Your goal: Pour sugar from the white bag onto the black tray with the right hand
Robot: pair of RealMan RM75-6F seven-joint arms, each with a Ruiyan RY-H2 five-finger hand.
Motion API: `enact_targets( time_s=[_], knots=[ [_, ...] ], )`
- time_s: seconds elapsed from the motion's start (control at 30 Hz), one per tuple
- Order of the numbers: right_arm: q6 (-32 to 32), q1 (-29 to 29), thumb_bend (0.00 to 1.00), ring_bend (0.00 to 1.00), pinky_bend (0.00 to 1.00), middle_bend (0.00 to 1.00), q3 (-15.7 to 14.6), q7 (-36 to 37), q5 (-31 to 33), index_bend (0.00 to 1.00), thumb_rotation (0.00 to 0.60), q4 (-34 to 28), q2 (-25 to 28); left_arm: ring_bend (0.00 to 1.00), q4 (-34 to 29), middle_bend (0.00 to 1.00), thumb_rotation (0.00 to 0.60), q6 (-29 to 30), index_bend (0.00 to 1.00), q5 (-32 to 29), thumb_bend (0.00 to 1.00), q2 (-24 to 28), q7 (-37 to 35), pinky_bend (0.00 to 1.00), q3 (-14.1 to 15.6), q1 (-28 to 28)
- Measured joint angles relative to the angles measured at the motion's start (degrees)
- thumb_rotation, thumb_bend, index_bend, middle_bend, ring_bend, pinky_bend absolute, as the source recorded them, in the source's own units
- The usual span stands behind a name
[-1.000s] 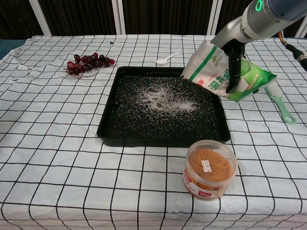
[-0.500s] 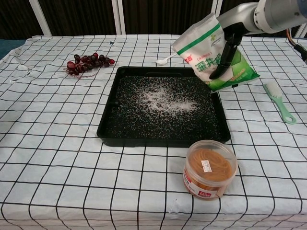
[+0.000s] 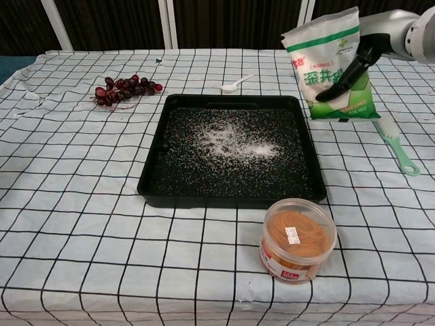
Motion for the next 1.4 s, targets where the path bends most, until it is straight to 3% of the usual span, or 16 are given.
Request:
enact_targets(
  time_s=[0.13,0.3,0.63,0.97,1.4],
  knots=[
    [7.1,-5.1,0.36,0.53,0.56,0.43,0.8,6.0,-8.6,0.57,0.6,4.8,-5.6,0.0,0.0,0.04,0.6,0.0,0.22,0.0,0.62,0.0,0.1,0.0,0.0,0.0],
    [13.6,-9.8,0.36,0.53,0.56,0.43,2.2,11.2,-13.8,0.57,0.6,11.3,-13.1,0.0,0.0,0.04,0.6,0.0,0.22,0.0,0.62,0.0,0.0,0.0,0.0,0.0],
    [15.8,-13.7,0.36,0.53,0.56,0.43,3.9,13.9,-18.6,0.57,0.6,18.3,-20.1,0.0,0.0,0.04,0.6,-0.1,0.22,-0.1,0.62,0.1,-0.1,0.0,0.0,0.0],
    [11.2,-15.3,0.36,0.53,0.56,0.43,5.0,18.2,-20.6,0.57,0.6,21.1,-21.4,0.0,-0.1,0.04,0.6,-0.1,0.22,-0.1,0.62,0.1,-0.1,0.0,0.0,0.0],
    [4.5,-16.1,0.36,0.53,0.55,0.42,2.7,31.7,-32.8,0.57,0.6,27.1,-19.3,0.0,0.0,0.04,0.6,0.0,0.22,-0.1,0.62,0.0,0.2,0.0,0.0,0.0]
  ],
)
